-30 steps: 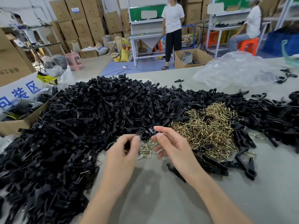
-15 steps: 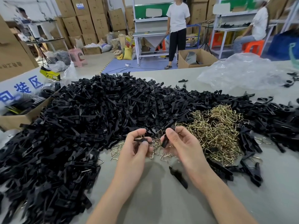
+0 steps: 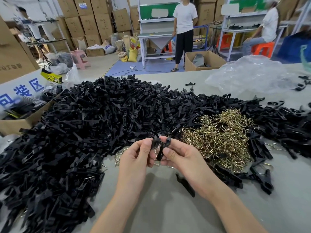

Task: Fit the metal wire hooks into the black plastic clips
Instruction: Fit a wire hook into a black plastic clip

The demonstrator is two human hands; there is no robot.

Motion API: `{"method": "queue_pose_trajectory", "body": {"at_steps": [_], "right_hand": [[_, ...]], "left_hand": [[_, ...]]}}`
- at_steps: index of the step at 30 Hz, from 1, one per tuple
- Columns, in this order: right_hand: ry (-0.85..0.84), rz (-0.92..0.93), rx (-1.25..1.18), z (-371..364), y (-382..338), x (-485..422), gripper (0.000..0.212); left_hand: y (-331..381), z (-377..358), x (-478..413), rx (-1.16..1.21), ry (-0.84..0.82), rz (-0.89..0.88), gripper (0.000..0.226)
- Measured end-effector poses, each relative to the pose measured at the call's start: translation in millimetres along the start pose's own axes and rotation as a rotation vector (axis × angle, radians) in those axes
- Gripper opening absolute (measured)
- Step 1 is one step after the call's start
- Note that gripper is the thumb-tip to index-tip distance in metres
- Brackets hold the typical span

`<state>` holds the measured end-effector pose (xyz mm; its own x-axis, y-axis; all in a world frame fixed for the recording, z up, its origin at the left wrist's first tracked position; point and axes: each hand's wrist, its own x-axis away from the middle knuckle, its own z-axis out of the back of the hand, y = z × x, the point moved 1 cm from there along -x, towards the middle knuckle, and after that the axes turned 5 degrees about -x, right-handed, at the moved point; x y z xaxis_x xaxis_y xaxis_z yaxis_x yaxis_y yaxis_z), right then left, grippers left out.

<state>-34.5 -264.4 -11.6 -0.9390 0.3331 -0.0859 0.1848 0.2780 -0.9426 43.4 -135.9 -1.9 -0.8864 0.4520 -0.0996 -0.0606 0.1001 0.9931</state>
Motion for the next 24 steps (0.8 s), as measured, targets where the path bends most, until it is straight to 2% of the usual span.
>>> {"method": "queue_pose_trajectory", "body": {"at_steps": [4, 9, 17, 24], "right_hand": [[-0.028, 0.011, 0.044, -2.0, -4.0, 1.5, 0.03], [-0.027, 0.031, 0.121, -2.7, -5.1, 1.6, 0.028], [-0.007, 0.035, 0.167, -1.9, -1.0, 1.2, 0.033], [0.005, 0.042, 0.182, -1.6, -0.4, 0.7, 0.033]], "left_hand": [[0.0, -1.5, 0.5, 0.049, -0.087, 0.013, 0.032], [-0.4, -4.8, 3.8, -0.109, -0.014, 0.008, 0.05], [-0.5, -5.6, 6.3, -0.141, -0.009, -0.007, 0.03], [1.0, -2.6, 6.2, -0.184, 0.004, 0.0, 0.03]]}}
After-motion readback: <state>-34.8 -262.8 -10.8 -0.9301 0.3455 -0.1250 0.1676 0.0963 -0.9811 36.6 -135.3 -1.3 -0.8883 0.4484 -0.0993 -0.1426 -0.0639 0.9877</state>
